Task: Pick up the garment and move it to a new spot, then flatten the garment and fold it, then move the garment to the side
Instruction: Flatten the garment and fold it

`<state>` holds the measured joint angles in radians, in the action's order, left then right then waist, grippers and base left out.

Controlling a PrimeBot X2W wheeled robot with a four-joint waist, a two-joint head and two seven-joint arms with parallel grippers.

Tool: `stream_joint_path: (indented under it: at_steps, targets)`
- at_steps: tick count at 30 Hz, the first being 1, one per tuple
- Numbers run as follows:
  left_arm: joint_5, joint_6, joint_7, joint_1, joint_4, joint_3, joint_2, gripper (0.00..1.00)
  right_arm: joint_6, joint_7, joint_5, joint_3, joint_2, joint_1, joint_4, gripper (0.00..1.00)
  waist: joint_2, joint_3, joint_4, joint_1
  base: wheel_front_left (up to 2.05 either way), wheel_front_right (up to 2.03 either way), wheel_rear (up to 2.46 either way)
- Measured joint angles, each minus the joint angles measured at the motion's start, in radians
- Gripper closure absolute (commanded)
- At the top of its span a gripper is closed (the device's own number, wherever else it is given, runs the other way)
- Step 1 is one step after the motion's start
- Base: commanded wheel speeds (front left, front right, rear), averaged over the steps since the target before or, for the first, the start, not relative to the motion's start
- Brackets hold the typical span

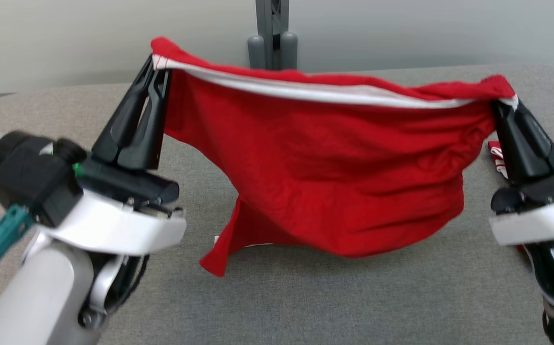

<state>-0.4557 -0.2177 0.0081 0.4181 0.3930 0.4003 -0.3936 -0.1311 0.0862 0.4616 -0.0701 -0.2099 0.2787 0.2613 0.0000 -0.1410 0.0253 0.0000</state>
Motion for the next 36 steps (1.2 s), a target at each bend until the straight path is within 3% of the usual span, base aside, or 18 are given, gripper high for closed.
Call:
stream_joint_path:
  at_steps: [5, 12, 16, 22, 29, 36]
  targets:
    - [-0.049, 0.083, -0.018, 0.169, -0.199, -0.011, 0.025, 1.00, 0.000, -0.004, 0.026, -0.036, -0.032, 0.188, -0.211, 1.00, 0.0000, -0.045, -0.005, 0.0000, 0.00, 0.00, 0.00]
    - [-0.087, 0.201, -0.078, 0.527, -0.660, -0.006, 0.128, 1.00, -0.001, -0.042, 0.023, -0.119, -0.049, 0.551, -0.601, 1.00, 0.0000, -0.119, 0.003, 0.0000, 0.00, 0.00, 0.00]
    - [-0.092, 0.254, -0.116, 0.717, -0.939, -0.006, 0.178, 1.00, -0.003, -0.088, 0.053, -0.141, -0.010, 0.758, -0.831, 1.00, 0.0000, -0.155, 0.006, -0.0001, 0.00, 0.00, 0.00]
    - [-0.107, 0.289, -0.167, 0.908, -1.262, -0.021, 0.219, 1.00, -0.004, -0.188, 0.081, -0.185, 0.069, 0.966, -1.119, 1.00, 0.0000, -0.150, 0.000, -0.0001, 0.00, 0.00, 0.00]
    - [-0.147, 0.333, -0.128, 0.972, -1.478, -0.002, 0.277, 1.00, -0.003, -0.229, 0.109, -0.264, 0.092, 1.043, -1.327, 1.00, 0.0000, -0.169, 0.015, 0.0000, 0.00, 0.00, 0.00]
    - [-0.172, 0.345, -0.166, 0.871, -1.558, 0.050, 0.317, 1.00, -0.002, -0.241, 0.177, -0.388, 0.082, 0.951, -1.355, 1.00, 0.0000, -0.218, 0.046, 0.0000, 0.00, 0.00, 0.00]
